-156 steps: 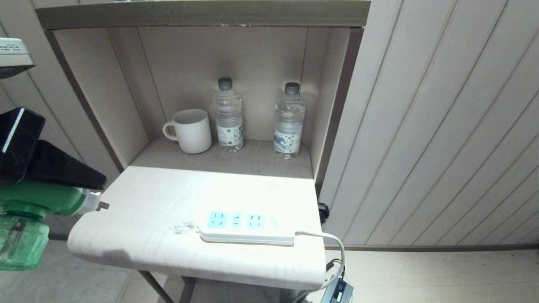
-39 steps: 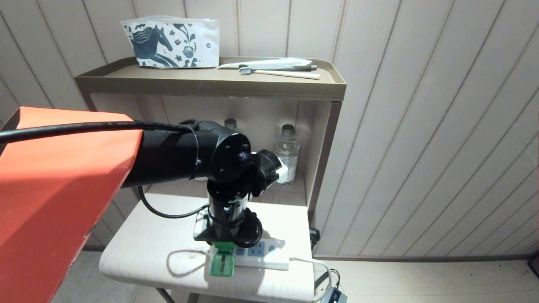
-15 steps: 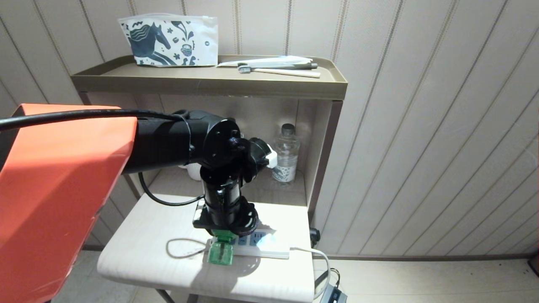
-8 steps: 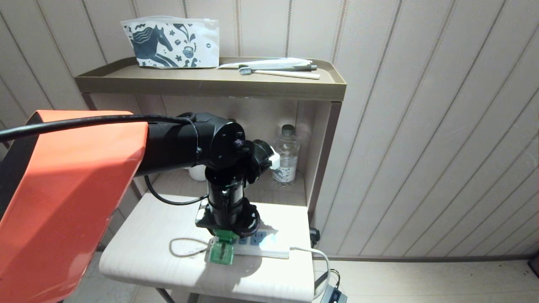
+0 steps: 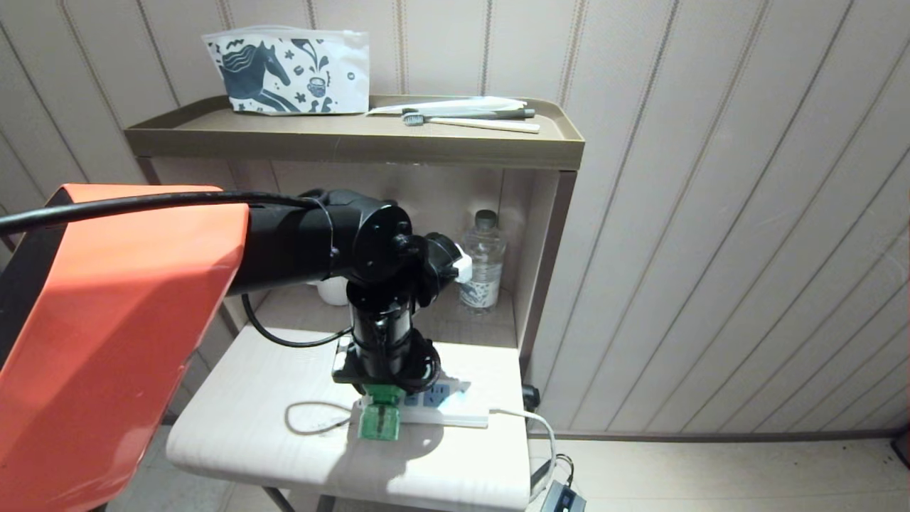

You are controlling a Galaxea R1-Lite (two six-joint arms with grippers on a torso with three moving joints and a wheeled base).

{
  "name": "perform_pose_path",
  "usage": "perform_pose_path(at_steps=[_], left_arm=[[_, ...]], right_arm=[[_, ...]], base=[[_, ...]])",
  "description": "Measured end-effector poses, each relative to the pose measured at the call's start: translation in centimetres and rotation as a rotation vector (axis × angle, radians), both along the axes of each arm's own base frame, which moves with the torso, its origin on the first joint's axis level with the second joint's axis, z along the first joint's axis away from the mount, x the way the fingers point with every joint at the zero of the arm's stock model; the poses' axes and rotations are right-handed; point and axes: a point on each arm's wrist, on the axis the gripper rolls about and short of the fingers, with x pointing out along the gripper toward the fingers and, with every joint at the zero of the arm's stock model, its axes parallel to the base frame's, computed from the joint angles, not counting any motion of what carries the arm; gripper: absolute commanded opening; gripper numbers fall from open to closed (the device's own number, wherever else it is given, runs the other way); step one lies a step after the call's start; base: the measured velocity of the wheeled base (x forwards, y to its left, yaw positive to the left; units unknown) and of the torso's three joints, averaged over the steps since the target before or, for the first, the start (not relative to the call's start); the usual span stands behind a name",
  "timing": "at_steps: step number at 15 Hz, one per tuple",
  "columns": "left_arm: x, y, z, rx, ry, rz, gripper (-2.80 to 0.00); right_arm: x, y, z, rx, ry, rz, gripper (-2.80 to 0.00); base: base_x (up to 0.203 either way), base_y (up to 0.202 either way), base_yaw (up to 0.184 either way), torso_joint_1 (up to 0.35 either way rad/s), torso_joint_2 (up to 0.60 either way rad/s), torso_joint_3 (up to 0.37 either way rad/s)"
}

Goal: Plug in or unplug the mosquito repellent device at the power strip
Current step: Insert the plug into the socket

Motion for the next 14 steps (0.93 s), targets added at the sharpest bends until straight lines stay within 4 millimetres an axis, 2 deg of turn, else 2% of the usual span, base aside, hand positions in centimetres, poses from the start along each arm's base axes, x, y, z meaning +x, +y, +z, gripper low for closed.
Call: perform_pose_path(at_steps=[7, 11, 14], left_arm=[[-0.5, 0.1, 0.4, -0.004, 0.005, 0.005, -2.8], [-1.9, -0.3, 0.7, 0.001, 0.01, -0.026, -2.8], [-3.0, -0.3, 1.9, -0.014, -0.001, -0.046, -2.8]], right_arm=[[0.0, 0.0, 0.0, 0.0, 0.0, 0.0, -2.8], [0.0, 0.0, 0.0, 0.0, 0.0, 0.0, -2.8], [0.0, 0.0, 0.0, 0.0, 0.0, 0.0, -2.8]], base=[[0.0, 0.0, 0.0, 0.0, 0.0, 0.0], [0.0, 0.0, 0.0, 0.0, 0.0, 0.0], [0.0, 0.0, 0.0, 0.0, 0.0, 0.0]])
